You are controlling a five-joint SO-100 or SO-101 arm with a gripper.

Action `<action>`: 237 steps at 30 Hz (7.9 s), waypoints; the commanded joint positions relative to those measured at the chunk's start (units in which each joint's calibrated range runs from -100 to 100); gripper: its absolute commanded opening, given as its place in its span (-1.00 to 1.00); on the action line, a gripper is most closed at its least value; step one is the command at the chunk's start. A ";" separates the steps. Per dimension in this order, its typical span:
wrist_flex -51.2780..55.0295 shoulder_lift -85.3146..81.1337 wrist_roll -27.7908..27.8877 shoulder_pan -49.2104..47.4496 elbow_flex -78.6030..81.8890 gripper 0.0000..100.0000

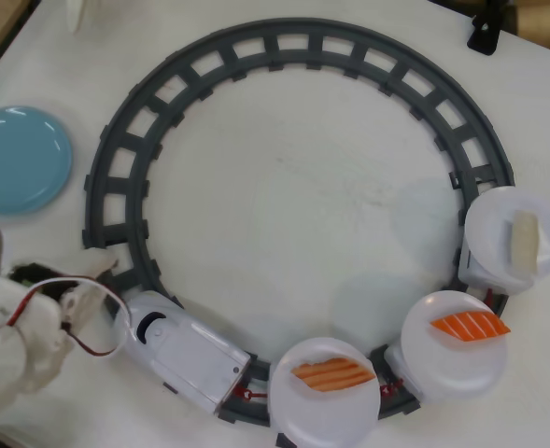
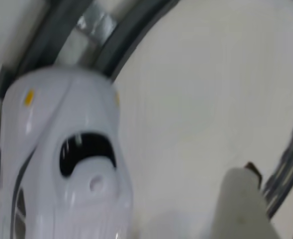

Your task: Pick up the sushi from the Shinkansen and put it on the blue dish

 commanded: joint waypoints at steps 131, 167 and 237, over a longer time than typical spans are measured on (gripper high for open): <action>5.32 35.15 3.11 11.48 -6.57 -0.67; 18.65 35.15 2.59 -5.51 -31.37 -0.79; 21.88 104.58 5.15 -38.43 -104.40 -0.68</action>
